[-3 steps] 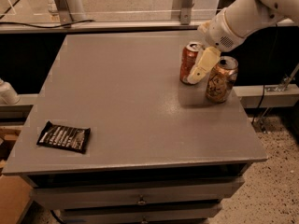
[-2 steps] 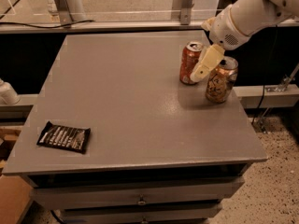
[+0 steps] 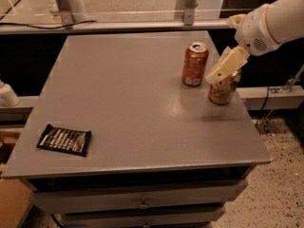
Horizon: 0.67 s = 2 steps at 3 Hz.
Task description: Move coke can near orange can
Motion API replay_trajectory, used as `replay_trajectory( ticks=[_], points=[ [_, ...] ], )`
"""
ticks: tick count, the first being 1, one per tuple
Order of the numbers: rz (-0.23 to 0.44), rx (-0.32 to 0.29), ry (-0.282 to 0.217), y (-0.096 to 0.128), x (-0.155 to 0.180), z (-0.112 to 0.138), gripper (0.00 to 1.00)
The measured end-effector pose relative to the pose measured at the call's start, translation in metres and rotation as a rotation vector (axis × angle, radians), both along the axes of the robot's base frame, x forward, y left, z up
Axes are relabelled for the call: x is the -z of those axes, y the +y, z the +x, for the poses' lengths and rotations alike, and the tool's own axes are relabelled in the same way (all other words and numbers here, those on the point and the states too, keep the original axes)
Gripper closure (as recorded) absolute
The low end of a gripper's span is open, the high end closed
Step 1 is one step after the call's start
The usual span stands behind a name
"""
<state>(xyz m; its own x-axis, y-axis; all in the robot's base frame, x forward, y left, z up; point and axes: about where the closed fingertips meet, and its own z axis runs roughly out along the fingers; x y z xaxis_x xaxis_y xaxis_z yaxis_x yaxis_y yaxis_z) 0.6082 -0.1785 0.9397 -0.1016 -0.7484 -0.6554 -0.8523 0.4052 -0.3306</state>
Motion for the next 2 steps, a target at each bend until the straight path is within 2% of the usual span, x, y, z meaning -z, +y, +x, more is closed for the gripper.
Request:
replay_trajectory(
  ticks=[1, 2],
  points=[
    [0.074, 0.051, -0.044, -0.021, -0.004, -0.03, 0.0],
    [0.126, 0.112, -0.066, -0.049, 0.0, -0.067, 0.0]
  ],
)
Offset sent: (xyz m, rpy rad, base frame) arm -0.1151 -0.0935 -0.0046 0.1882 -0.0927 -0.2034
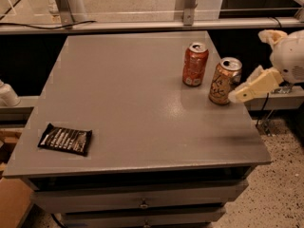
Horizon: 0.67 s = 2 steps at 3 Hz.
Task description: Move coke can near orange can
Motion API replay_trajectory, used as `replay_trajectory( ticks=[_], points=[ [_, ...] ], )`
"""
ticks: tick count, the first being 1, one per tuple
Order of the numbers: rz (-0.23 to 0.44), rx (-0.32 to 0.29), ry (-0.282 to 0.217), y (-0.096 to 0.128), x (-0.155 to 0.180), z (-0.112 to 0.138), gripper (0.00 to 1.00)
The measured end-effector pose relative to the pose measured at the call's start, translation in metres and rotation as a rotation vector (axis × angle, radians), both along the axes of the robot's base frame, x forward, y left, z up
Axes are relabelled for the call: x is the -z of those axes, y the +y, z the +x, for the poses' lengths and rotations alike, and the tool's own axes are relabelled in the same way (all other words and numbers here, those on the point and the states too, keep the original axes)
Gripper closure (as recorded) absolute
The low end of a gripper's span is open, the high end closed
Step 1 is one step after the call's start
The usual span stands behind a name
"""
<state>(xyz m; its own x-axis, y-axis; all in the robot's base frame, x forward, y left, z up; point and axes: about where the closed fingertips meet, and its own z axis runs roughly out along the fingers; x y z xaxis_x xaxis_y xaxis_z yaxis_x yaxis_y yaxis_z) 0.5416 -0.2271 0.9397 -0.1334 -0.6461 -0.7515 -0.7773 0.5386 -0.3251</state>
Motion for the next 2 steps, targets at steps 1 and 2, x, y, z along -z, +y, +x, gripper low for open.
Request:
replay_trajectory(
  ticks=[1, 2],
  points=[
    [0.052, 0.1, -0.014, -0.0374, 0.008, -0.0439, 0.0],
    [0.051, 0.097, -0.014, -0.0358, 0.0079, -0.0432, 0.0]
  ],
)
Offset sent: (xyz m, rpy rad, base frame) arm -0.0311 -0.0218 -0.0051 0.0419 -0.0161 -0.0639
